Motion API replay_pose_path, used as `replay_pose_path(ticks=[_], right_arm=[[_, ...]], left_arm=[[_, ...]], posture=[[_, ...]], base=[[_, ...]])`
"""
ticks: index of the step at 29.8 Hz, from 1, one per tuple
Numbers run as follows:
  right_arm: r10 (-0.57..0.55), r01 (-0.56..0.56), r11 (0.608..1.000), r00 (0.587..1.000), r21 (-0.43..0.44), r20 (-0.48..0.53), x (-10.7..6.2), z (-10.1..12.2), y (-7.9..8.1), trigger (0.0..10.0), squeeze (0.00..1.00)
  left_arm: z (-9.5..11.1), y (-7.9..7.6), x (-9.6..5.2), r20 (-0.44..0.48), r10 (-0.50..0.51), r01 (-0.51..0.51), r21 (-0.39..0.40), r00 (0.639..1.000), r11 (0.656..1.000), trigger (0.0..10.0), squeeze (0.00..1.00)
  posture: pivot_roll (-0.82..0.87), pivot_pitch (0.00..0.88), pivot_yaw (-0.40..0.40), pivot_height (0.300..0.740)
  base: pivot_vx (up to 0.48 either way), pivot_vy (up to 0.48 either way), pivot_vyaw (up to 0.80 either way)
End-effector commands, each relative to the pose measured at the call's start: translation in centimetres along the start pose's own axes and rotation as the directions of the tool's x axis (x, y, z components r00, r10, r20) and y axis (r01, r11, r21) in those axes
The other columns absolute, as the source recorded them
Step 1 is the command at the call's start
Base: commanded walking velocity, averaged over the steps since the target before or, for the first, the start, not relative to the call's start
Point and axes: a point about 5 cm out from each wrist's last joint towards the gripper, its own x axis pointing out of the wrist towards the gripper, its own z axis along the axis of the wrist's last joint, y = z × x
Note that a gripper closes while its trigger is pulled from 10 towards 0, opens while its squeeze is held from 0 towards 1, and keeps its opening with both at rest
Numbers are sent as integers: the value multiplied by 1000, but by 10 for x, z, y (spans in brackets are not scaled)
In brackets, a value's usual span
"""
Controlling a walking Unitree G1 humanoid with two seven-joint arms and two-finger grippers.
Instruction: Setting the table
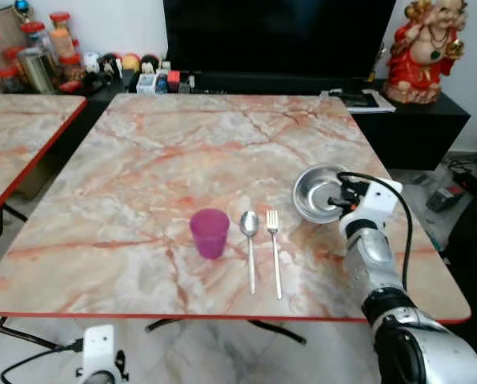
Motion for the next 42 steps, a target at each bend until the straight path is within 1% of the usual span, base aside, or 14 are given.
replay_pose_path(ticks=[1, 8, 9, 10, 14, 16, 19, 22, 24, 27, 28, 29, 36, 42], right_arm=[[-25, 26, 999, 998, -20, 54, 3, 13, -8, 10000, 0], [-39, 44, 999, 985, -31, 166, 8, 37, -13, 10000, 0], [-44, 49, 999, 977, -21, 208, 9, 45, -14, 10000, 0], [-44, 49, 999, 977, -21, 208, 9, 45, -14, 10000, 0], [-29, 36, 999, 947, -15, 321, 12, 70, -4, 10000, 0], [-29, 36, 999, 947, -15, 321, 12, 70, -4, 10000, 0], [-5, 14, 1000, 943, -25, 334, 12, 71, 7, 10000, 0], [1, 7, 1000, 944, -25, 331, 12, 70, 9, 10000, 0], [25, -18, 1000, 945, -24, 325, 11, 67, 16, 10000, 0], [25, -18, 1000, 945, -24, 325, 11, 67, 16, 10000, 0], [79, -76, 997, 954, -21, 291, 8, 57, 26, 10000, 0], [89, -87, 996, 955, -21, 283, 8, 55, 27, 10000, 0], [113, -107, 993, 963, -39, 246, 5, 43, 32, 10000, 0], [134, -121, 990, 962, -66, 238, 4, 42, 35, 10000, 0]], left_arm=[[-6, -6, -2, -22, -12, 12, -10, 1000, 1000, 10000, 0], [-10, -6, -3, -33, -14, 13, -12, 999, 1000, 10000, 0], [-11, -6, -3, -35, -15, 14, -12, 999, 1000, 10000, 0], [-11, -6, -3, -35, -15, 14, -12, 999, 1000, 10000, 0], [-14, -4, -4, -44, -16, 16, -9, 999, 1000, 10000, 0], [-14, -4, -4, -44, -16, 16, -9, 999, 1000, 10000, 0], [-15, -3, -4, -46, -15, 15, -12, 999, 1000, 10000, 0], [-16, -3, -4, -46, -15, 14, -13, 999, 1000, 10000, 0], [-17, -2, -5, -48, -11, 11, -16, 999, 1000, 10000, 0], [-17, -2, -5, -48, -11, 11, -16, 999, 1000, 10000, 0], [-20, 0, -6, -58, -6, 6, -16, 998, 1000, 10000, 0], [-21, 0, -6, -60, -6, 5, -17, 998, 1000, 10000, 0], [-25, -1, -8, -70, -2, 1, -24, 998, 1000, 10000, 0], [-27, 0, -8, -75, 0, -2, -26, 997, 1000, 10000, 0]], posture=[[75, 0, -21, 740], [75, 0, -20, 740], [75, 0, -20, 740], [75, 0, -20, 740], [67, 0, -15, 740], [67, 0, -15, 740], [75, 0, -16, 740], [75, 0, -16, 740], [84, 0, -18, 740], [84, 0, -18, 740], [84, 0, -18, 740], [84, 0, -18, 740], [100, 0, -29, 740], [103, 0, -33, 740]], base=[[0, 472, 0], [0, 472, 0], [0, 472, 0], [0, 472, 0], [0, 472, 0], [0, 472, 0], [0, 472, 0], [0, 472, 0], [0, 472, 0], [0, 472, 0], [0, 472, 0], [0, 472, 0], [0, 472, 0], [0, 472, 144]])
